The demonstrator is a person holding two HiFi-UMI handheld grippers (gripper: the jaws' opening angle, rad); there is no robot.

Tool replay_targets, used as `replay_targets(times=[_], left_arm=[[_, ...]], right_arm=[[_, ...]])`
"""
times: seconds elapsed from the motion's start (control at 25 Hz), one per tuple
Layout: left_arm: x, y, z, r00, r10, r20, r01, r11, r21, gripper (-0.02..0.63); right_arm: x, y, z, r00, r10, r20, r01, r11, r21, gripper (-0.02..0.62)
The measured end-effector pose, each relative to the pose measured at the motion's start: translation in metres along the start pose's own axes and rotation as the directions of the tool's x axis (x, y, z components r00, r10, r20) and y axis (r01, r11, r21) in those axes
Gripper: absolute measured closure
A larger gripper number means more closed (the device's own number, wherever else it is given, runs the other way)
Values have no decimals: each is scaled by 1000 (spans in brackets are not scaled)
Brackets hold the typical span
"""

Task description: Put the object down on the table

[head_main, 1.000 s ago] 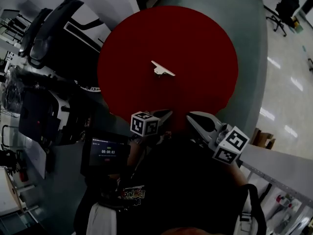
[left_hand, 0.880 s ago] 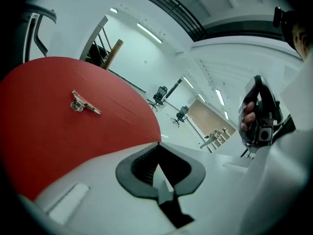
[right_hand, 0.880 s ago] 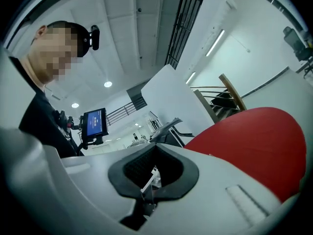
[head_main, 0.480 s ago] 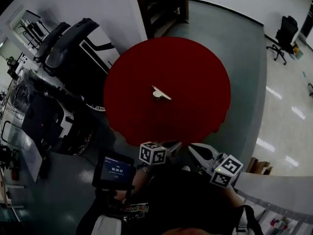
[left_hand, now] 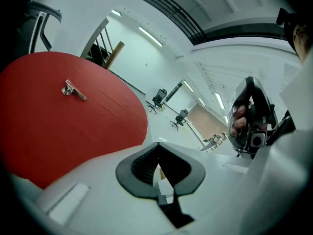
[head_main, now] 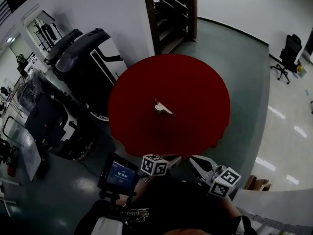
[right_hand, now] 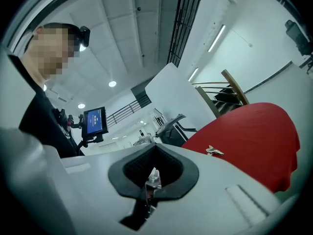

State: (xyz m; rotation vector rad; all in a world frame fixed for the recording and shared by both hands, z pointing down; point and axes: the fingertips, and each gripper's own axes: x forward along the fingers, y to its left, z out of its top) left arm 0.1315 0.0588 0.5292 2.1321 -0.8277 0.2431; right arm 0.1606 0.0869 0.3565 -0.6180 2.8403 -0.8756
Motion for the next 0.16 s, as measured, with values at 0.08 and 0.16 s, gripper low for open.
replay_targets(times=[0.08, 0.16], left_arm=[[4, -5, 3, 1000, -2, 0, 2, 1000, 6, 592], [8, -11, 7, 1000, -3, -1, 3, 1000, 17, 592]], right_arm=[[-5, -1, 3, 1000, 2, 3, -2, 1000, -4, 594], [-11, -1, 7, 1000, 2, -3, -2, 1000, -12, 594]])
